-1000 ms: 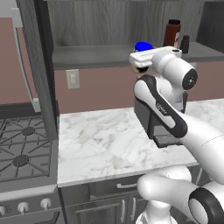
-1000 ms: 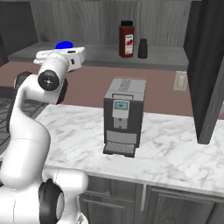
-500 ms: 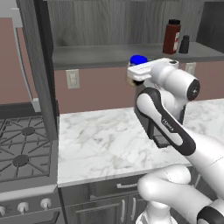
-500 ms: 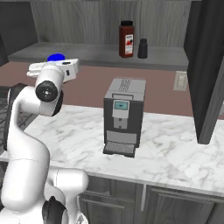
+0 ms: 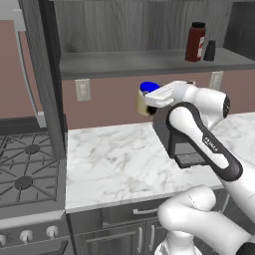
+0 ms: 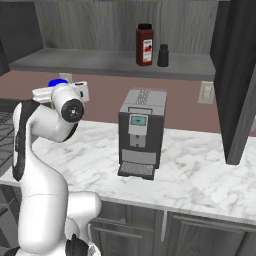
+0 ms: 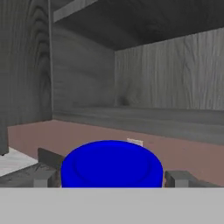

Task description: Collect the paprika, mayonnaise, and shaker from the cabinet and place them next to the stove.

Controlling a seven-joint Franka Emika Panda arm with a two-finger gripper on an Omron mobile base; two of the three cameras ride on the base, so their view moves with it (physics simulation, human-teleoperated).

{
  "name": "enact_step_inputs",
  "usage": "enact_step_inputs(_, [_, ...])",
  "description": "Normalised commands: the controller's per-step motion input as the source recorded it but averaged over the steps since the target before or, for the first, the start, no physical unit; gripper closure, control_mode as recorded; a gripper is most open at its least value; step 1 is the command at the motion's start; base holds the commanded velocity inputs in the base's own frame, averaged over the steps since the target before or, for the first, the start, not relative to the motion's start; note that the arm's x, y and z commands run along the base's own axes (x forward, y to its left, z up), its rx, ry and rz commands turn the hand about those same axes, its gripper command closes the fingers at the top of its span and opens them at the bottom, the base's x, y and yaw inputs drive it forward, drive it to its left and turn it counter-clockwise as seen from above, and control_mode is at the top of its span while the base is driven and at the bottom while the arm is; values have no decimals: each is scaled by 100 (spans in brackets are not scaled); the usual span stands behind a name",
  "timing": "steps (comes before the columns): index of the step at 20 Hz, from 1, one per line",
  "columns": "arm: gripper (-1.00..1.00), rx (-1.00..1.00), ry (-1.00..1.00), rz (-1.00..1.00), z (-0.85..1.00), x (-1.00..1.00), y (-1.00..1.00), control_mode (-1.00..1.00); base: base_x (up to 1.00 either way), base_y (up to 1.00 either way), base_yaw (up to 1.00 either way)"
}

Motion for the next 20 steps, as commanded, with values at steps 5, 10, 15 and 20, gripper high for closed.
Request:
enact_step_inputs(5, [100,0,1,28,-51,-26,14,-100,0,0,0])
enact_step_inputs(10, [100,-5,0,27,-49,-15,16,-100,0,0,0])
enact_step_inputs(15, [100,-7,0,23,-36,-1,27,-100,0,0,0])
enact_step_inputs(20, [100,-10,0,19,-31,0,37,-100,0,0,0])
